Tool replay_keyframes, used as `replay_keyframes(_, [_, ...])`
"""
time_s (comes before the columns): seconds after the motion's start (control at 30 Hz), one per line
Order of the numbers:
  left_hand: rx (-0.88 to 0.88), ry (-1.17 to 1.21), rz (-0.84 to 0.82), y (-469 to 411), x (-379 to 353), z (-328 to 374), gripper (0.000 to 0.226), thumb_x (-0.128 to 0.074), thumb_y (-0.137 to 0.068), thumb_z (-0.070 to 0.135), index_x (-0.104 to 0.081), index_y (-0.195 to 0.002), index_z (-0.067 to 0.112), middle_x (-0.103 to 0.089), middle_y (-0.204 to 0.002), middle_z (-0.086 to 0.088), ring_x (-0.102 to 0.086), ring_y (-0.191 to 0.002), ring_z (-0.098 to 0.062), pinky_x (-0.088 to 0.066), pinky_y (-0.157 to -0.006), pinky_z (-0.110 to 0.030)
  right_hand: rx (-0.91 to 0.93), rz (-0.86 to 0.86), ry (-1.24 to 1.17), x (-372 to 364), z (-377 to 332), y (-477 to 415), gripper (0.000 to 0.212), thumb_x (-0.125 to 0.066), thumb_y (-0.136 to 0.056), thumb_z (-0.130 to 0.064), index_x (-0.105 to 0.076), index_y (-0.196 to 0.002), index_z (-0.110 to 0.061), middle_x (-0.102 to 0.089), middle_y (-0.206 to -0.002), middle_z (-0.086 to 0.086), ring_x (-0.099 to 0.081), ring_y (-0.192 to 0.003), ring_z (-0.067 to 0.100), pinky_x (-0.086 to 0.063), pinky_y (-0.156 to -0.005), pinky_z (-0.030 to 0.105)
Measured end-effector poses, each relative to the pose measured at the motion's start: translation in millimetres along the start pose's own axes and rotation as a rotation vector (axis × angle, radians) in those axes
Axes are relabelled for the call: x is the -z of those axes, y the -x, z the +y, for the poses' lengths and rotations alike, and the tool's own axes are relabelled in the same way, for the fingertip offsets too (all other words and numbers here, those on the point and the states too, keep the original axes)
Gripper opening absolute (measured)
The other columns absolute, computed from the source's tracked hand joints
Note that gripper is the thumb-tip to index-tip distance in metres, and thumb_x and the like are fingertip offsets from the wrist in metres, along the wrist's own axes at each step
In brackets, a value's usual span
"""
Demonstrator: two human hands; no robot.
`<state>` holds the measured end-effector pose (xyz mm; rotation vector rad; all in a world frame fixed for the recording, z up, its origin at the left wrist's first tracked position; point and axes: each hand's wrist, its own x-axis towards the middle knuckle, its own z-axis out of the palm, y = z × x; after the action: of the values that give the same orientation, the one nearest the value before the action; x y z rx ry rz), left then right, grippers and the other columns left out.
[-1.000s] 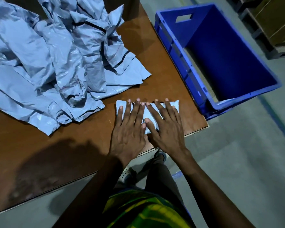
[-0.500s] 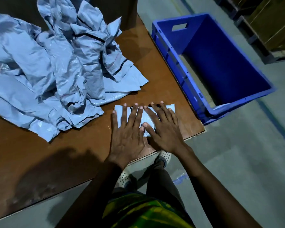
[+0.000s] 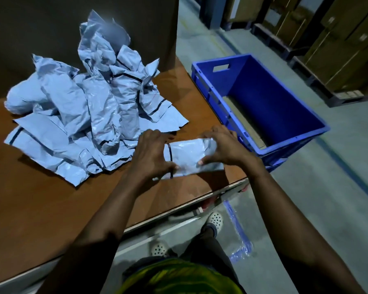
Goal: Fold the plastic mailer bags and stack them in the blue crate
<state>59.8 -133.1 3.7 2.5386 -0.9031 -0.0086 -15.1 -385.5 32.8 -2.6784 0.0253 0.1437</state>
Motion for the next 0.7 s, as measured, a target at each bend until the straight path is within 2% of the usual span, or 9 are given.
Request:
replay_keyframes(0.1, [-0.149,-0.098,0.354,4,4,14,0.047,-0.086,-0.064,0.02,-0.073,-0.109,0.014,-0.057,-0.093,-0.008,-0.053,-0.091,-0.032,-0.035,-0.08,-0.039,0.152,0.346,0.024,6,0,6,0.036,-0.086,-0.083,-0.026,-0.074,-0.116,-0.03,-0.057,-0.105,0.0,-0.053,-0.109,0.024,-0.029,-0.095,0.038])
replay_keyframes(0.17, [-0.144,-0.097,0.451,14,-8,19,0.044,-0.076,-0.064,-0.002,-0.072,-0.106,0.011,-0.056,-0.092,-0.01,-0.053,-0.087,-0.033,-0.038,-0.074,-0.042,0.213,0.513,0.086,-4,5,14,0.029,-0.082,-0.085,-0.015,-0.077,-0.11,-0.028,-0.057,-0.098,0.001,-0.056,-0.099,0.024,-0.035,-0.09,0.039])
replay_keyframes(0.23, [-0.141,-0.071,0.406,32,-30,17,0.043,-0.075,-0.07,-0.002,-0.072,-0.11,0.013,-0.056,-0.095,-0.01,-0.055,-0.089,-0.034,-0.041,-0.074,-0.043,0.247,0.486,0.125,-26,16,26,0.03,-0.081,-0.084,-0.014,-0.077,-0.111,-0.026,-0.058,-0.1,0.001,-0.058,-0.099,0.025,-0.043,-0.085,0.043])
replay_keyframes(0.37, [-0.139,0.001,0.296,71,-58,9,0.029,-0.078,-0.089,0.036,-0.075,-0.112,0.019,-0.058,-0.095,-0.005,-0.057,-0.093,-0.028,-0.042,-0.081,-0.041,0.13,0.34,0.07,-63,24,58,0.033,-0.07,-0.091,-0.061,-0.077,-0.11,-0.036,-0.058,-0.104,-0.009,-0.055,-0.107,0.014,-0.046,-0.09,0.048])
replay_keyframes(0.5, [-0.086,-0.003,0.391,56,-56,20,0.021,-0.062,-0.102,0.028,-0.076,-0.108,0.013,-0.063,-0.094,-0.008,-0.061,-0.09,-0.032,-0.042,-0.08,-0.044,0.085,0.57,0.11,-71,-3,40,0.019,-0.067,-0.1,-0.041,-0.077,-0.106,-0.026,-0.065,-0.11,-0.003,-0.059,-0.107,0.021,-0.045,-0.09,0.044])
replay_keyframes(0.53, [-0.07,-0.002,0.404,46,-56,23,0.024,-0.059,-0.104,0.026,-0.074,-0.113,0.01,-0.064,-0.101,-0.011,-0.062,-0.096,-0.035,-0.045,-0.084,-0.047,0.082,0.583,0.111,-72,-8,31,0.019,-0.066,-0.102,-0.038,-0.076,-0.112,-0.025,-0.066,-0.116,-0.001,-0.059,-0.111,0.022,-0.045,-0.093,0.043])
replay_keyframes(0.6, [-0.039,0.01,0.35,27,-60,25,0.038,-0.051,-0.107,0.026,-0.062,-0.138,0.007,-0.061,-0.133,-0.018,-0.054,-0.129,-0.036,-0.044,-0.106,-0.05,0.038,0.521,0.113,-81,-14,14,0.03,-0.058,-0.106,-0.039,-0.069,-0.13,-0.025,-0.062,-0.136,0.003,-0.053,-0.128,0.023,-0.036,-0.108,0.042])
replay_keyframes(0.63, [-0.019,0.021,0.286,21,-65,24,0.048,-0.045,-0.109,0.03,-0.049,-0.151,0.007,-0.048,-0.154,-0.017,-0.038,-0.148,-0.033,-0.034,-0.12,-0.047,0.013,0.469,0.113,-88,-15,10,0.036,-0.051,-0.108,-0.04,-0.063,-0.139,-0.026,-0.056,-0.147,0.003,-0.046,-0.139,0.024,-0.029,-0.115,0.041])
replay_keyframes(0.7, [0.003,0.039,0.171,20,-76,21,0.06,-0.029,-0.111,0.037,-0.023,-0.164,0.009,-0.015,-0.173,-0.01,-0.004,-0.161,-0.023,-0.009,-0.13,-0.041,-0.016,0.386,0.118,-102,-14,11,0.047,-0.033,-0.112,-0.043,-0.048,-0.154,-0.028,-0.041,-0.163,0.002,-0.028,-0.155,0.022,-0.02,-0.124,0.042])
